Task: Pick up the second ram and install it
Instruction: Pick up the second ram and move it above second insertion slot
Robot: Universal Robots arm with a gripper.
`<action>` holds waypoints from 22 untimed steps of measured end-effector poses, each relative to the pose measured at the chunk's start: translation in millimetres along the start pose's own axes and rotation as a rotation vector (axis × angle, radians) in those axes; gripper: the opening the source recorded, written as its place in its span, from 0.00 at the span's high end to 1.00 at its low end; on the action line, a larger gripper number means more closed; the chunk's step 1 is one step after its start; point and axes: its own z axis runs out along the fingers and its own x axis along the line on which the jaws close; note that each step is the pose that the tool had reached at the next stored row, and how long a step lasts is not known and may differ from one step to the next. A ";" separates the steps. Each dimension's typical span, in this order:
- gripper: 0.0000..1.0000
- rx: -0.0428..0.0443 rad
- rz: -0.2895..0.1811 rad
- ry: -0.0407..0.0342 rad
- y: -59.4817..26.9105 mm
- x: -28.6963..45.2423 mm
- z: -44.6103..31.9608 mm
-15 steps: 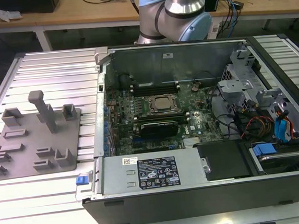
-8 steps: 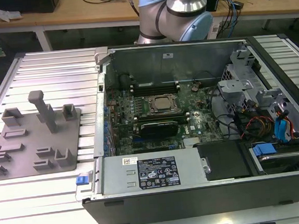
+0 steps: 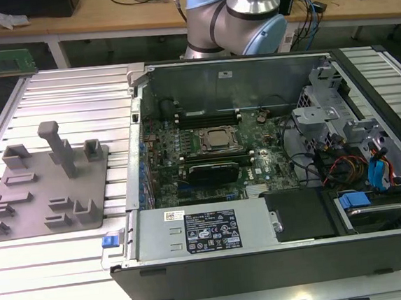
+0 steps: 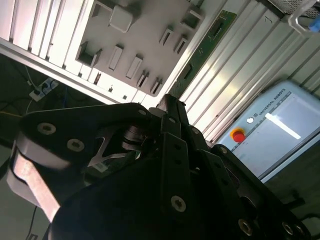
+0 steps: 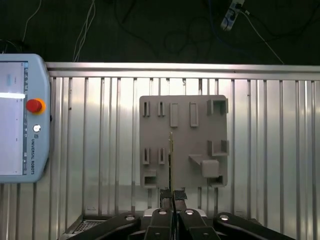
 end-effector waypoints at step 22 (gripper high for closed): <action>0.91 -0.0007 0.000 0.0003 -74.2 1.1 -3.2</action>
